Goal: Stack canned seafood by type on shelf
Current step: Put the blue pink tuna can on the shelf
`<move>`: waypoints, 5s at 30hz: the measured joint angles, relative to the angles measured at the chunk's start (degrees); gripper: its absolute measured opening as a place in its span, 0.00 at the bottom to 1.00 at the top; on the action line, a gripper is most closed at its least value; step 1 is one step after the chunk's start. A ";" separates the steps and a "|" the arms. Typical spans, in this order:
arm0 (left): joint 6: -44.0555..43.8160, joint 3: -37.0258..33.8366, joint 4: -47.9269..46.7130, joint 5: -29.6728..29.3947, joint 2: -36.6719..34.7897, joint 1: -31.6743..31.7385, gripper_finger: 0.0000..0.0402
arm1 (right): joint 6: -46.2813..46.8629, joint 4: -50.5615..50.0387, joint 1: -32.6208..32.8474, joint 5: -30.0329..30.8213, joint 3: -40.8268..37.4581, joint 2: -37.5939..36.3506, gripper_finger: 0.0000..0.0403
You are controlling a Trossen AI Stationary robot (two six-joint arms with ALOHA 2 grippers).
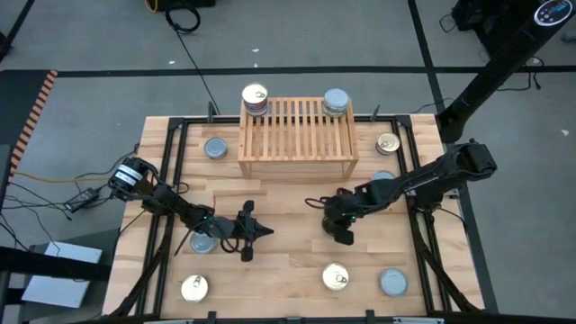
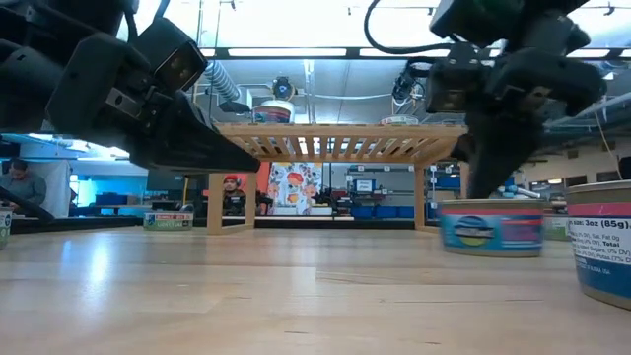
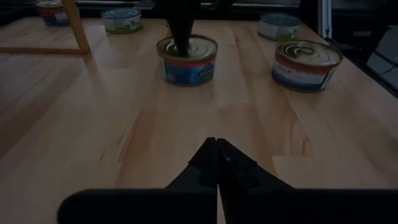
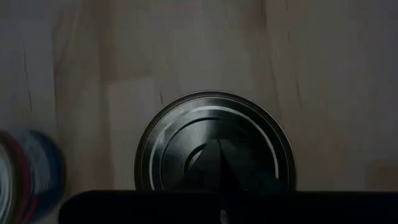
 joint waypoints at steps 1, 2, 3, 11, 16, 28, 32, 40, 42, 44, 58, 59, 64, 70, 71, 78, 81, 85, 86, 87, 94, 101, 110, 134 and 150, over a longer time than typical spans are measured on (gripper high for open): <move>-0.16 0.43 -0.26 0.00 0.00 0.00 0.01 | -0.66 1.47 -0.31 0.00 0.01 0.33 0.01; -0.38 0.97 -0.76 0.00 0.00 0.00 0.01 | -1.42 2.30 -0.70 0.00 0.14 0.51 0.01; -0.51 1.31 -0.97 0.00 0.00 0.00 0.01 | -2.11 2.52 -1.00 -0.02 0.33 0.59 0.01; -4.41 6.14 -7.94 -0.02 0.00 1.14 0.01 | -8.33 5.74 -3.26 0.23 2.50 1.74 0.01; -4.50 10.37 -15.25 -0.18 0.00 2.37 0.01 | -9.54 12.37 -3.62 -2.53 2.86 5.58 0.01; -2.99 11.27 -17.43 -2.08 0.00 7.27 0.01 | -10.62 18.75 0.96 -6.62 9.49 12.35 0.01; -4.50 11.27 -17.31 2.24 0.00 9.64 0.01 | -10.77 16.47 2.58 -3.56 13.95 11.44 0.01; -14.05 11.27 -17.32 19.89 0.00 15.13 0.06 | -4.79 -2.43 7.74 2.25 25.28 10.49 0.06; -15.32 11.27 -17.31 21.60 0.00 15.32 0.11 | -3.55 -4.12 9.83 3.69 25.37 10.39 0.05; -15.44 11.27 -17.32 22.19 0.00 15.32 0.16 | -1.85 -5.63 11.81 5.31 25.24 10.72 0.03; -21.11 14.81 -19.98 23.39 0.00 15.23 0.39 | 1.37 -5.74 18.37 19.02 18.90 11.02 0.15; -20.15 15.30 -20.59 23.35 0.02 15.23 0.39 | 0.89 -5.66 18.46 19.50 18.70 11.02 0.17; -19.57 17.09 -24.18 23.38 0.01 15.21 0.39 | 0.19 -5.35 18.34 20.39 17.55 11.02 0.23; -22.93 22.56 -32.78 25.92 2.42 15.32 0.39 | 1.02 -2.89 17.45 20.64 16.17 11.02 0.25; -22.93 23.68 -34.66 25.90 2.78 15.31 0.39 | 1.03 -2.84 17.43 20.74 16.09 11.02 0.25; -22.38 32.09 -47.52 25.62 6.79 15.32 0.39 | 1.02 -2.11 17.49 20.68 16.11 11.00 0.25; -21.65 34.59 -50.00 25.49 8.22 15.32 0.39 | 1.03 -2.15 17.51 20.69 16.11 11.00 0.25; -21.07 35.75 -51.63 25.42 9.18 15.34 0.39 | 1.04 -2.30 17.54 20.63 16.13 11.00 0.24; -21.06 36.00 -52.62 25.42 9.14 15.38 0.39 | 1.02 -2.30 17.54 20.63 16.13 11.00 0.24; -21.06 36.18 -53.18 25.38 9.11 15.47 0.39 | 1.02 -2.31 17.54 20.63 16.13 11.00 0.24; -21.09 36.18 -54.90 25.31 8.96 16.17 0.30 | 0.63 -2.31 17.58 21.03 16.13 11.00 0.24; -17.74 36.23 -55.30 25.95 8.86 16.11 0.14 | 0.54 -2.15 17.58 21.08 16.13 11.00 0.24; -13.47 37.28 -56.74 25.93 8.87 16.11 0.01 | -0.51 -2.12 17.59 22.08 16.13 10.95 0.23; 0.40 47.02 -71.00 17.29 6.54 14.06 0.00 | 0.98 -3.65 19.72 22.45 16.17 10.80 0.23; 4.67 47.11 -73.39 -0.16 3.76 5.04 0.00 | 8.01 -6.32 20.73 28.15 16.17 10.21 0.23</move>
